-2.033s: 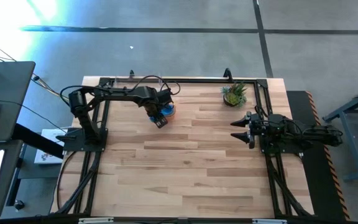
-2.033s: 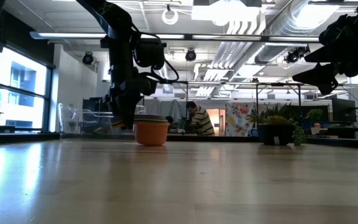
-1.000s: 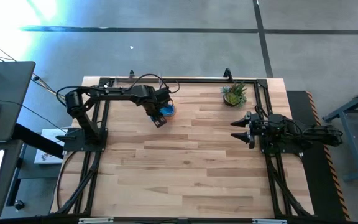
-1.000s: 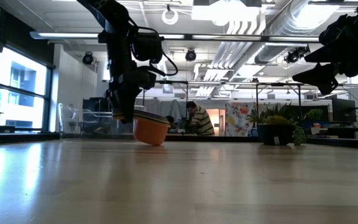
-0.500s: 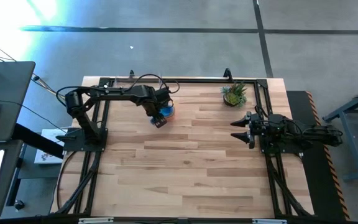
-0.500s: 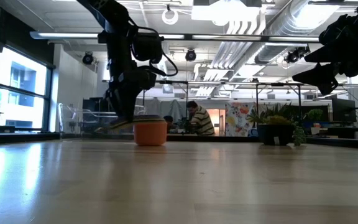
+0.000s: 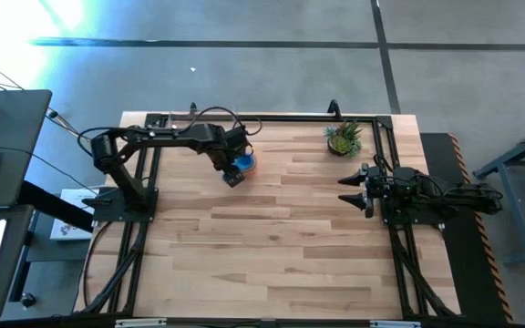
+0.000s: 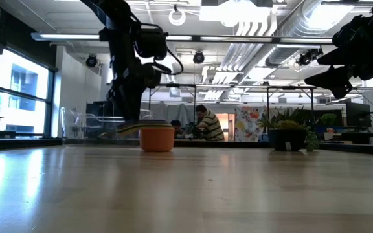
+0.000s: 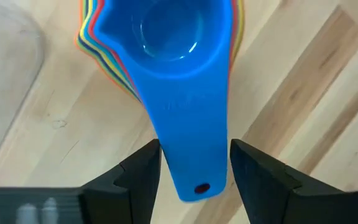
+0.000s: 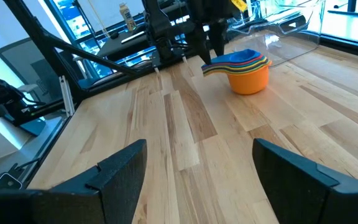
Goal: Nest measuring cups in basket
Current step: Put the stacked colored measuring cups into the transparent bin
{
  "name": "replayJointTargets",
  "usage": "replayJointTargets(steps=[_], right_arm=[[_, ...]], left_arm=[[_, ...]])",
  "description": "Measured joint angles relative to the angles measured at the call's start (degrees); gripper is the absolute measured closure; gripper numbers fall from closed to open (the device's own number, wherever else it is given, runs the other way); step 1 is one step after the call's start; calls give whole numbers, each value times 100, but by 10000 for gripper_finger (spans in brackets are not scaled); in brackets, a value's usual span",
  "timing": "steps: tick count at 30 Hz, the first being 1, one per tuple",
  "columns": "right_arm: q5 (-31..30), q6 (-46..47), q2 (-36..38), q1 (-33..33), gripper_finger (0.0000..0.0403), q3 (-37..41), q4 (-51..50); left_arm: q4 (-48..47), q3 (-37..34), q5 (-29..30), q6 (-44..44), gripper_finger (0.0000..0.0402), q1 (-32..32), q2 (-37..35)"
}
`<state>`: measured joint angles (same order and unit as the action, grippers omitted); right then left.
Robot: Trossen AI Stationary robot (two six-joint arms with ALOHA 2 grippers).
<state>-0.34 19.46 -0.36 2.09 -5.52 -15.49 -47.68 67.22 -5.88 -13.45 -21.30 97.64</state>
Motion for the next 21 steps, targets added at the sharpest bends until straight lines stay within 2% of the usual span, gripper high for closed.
replayJointTargets(steps=[5, 11, 16, 21], right_arm=[[0, 0, 0, 2, 119, 0, 0], [-1, 0, 0, 0, 119, 0, 0], [-1, 0, 0, 1, 119, 0, -1], [0, 0, 0, 0, 119, 0, -2]], left_arm=[[-168, 0, 147, -142, 206, -5, -330], [-311, 0, 58, -538, 189, -46, -866], [-306, -22, 42, -1088, 187, -42, -1636], [258, -523, 32, -1843, 196, 23, -2604]])
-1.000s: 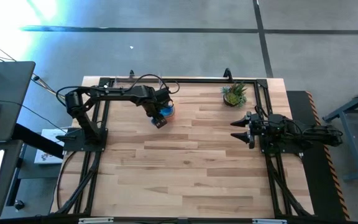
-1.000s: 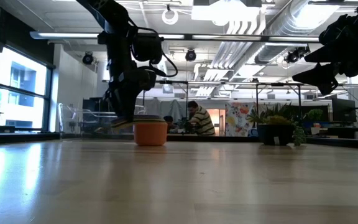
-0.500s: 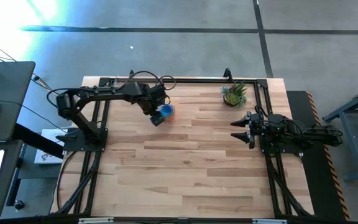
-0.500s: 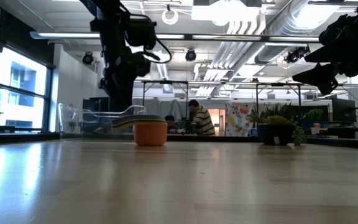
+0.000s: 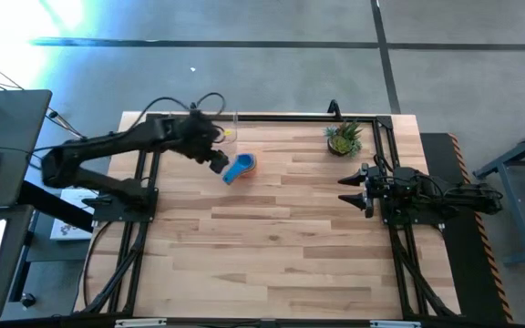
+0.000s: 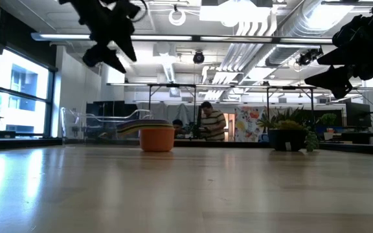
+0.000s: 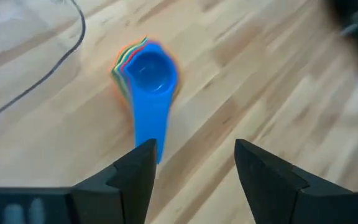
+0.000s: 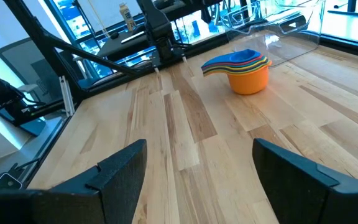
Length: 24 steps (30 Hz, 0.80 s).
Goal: Nest measuring cups in basket
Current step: Put the stacked colored measuring cups into the transparent bin
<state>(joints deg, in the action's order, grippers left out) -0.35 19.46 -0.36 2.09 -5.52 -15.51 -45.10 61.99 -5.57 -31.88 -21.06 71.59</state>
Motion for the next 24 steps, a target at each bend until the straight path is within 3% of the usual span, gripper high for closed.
replayJointTargets(steps=[8, 15, 20, 24], right_arm=[[1, 0, 0, 0, 119, 0, 2], [1, 0, 0, 0, 119, 0, 0], [0, 0, 0, 0, 119, -1, 1], [0, 0, 0, 0, 119, 0, 0]], left_arm=[[1822, -1343, 16, -1546, 204, 258, -1232], [2898, -2370, 182, -2858, 204, 401, -1548], [3239, -2662, 178, -3166, 204, 402, -1552], [3279, -2670, 172, -2907, 204, 534, -1552]])
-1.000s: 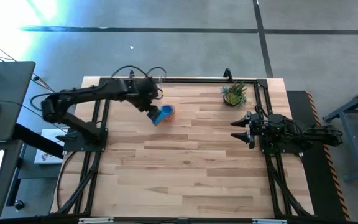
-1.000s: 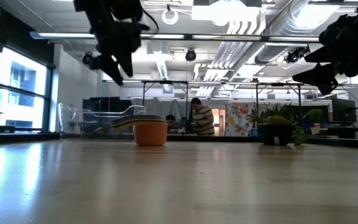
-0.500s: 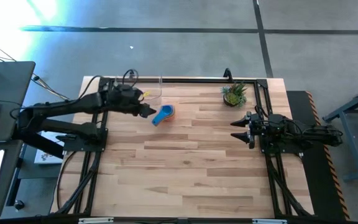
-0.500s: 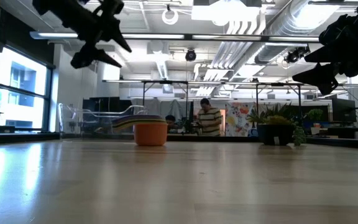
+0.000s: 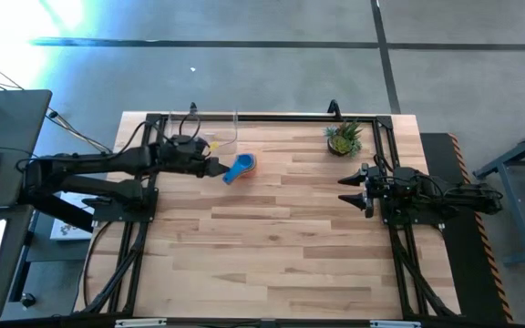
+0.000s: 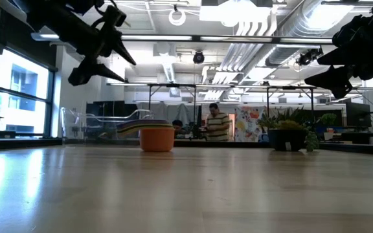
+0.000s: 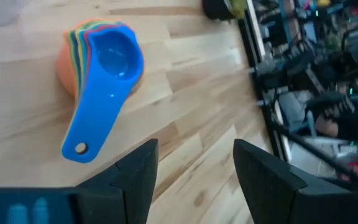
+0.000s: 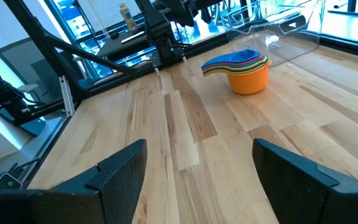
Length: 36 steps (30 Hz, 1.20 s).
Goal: Nest measuring cups in basket
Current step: Put the stacked colored measuring cups into the transparent bin
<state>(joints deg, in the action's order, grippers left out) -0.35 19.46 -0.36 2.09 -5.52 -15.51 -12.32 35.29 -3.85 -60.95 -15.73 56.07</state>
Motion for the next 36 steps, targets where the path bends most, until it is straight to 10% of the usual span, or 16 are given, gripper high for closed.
replayJointTargets(steps=[36], right_arm=[[1, 0, 0, 0, 119, 0, 0]], left_arm=[[-857, 2, 597, 1016, 204, -382, 1220]])
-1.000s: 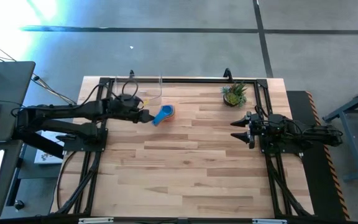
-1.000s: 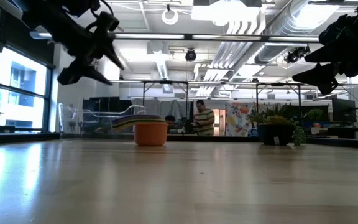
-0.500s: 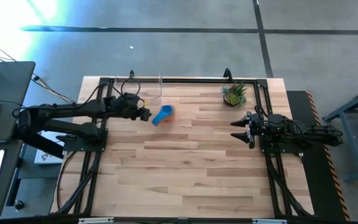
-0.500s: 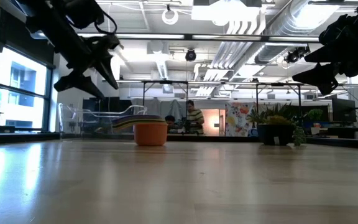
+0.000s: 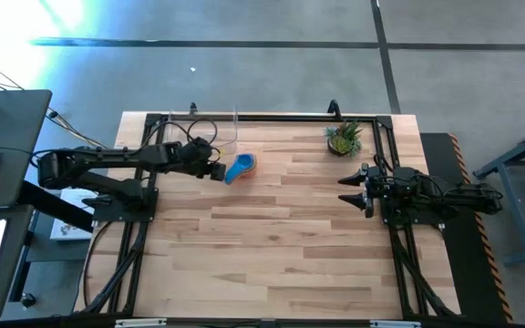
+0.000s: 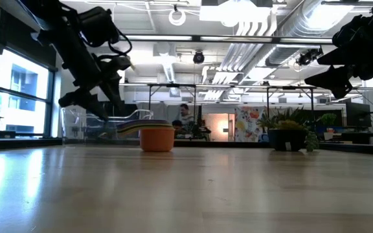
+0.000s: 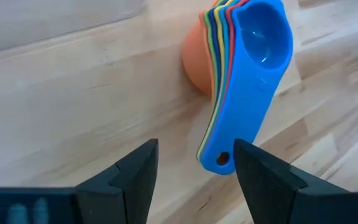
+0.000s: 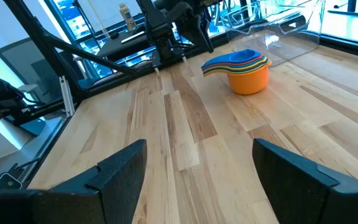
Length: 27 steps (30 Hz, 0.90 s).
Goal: Nest measuring cups in basket
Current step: Put the stacked colored measuring cups into the transparent bin
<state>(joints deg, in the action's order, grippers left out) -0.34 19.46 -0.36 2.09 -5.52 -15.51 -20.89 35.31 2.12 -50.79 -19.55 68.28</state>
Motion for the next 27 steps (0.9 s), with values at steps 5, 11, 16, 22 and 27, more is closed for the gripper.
replayJointTargets(steps=[5, 11, 16, 22, 27], right_arm=[[-1, 0, 0, 1, 119, 0, 0], [-2, 0, 0, 0, 119, -2, 2], [-2, 0, 0, 1, 119, 0, 0], [-2, 0, 0, 2, 119, 0, 0], [-2, 0, 0, 0, 119, 0, 1]], left_arm=[[356, 0, 233, -47, 204, -108, -5], [749, 249, 377, 82, 204, -571, -53], [638, 546, 178, 319, 204, -796, -53], [260, 568, -340, 214, 204, -536, -18], [45, 566, -323, -93, 204, -291, -10]])
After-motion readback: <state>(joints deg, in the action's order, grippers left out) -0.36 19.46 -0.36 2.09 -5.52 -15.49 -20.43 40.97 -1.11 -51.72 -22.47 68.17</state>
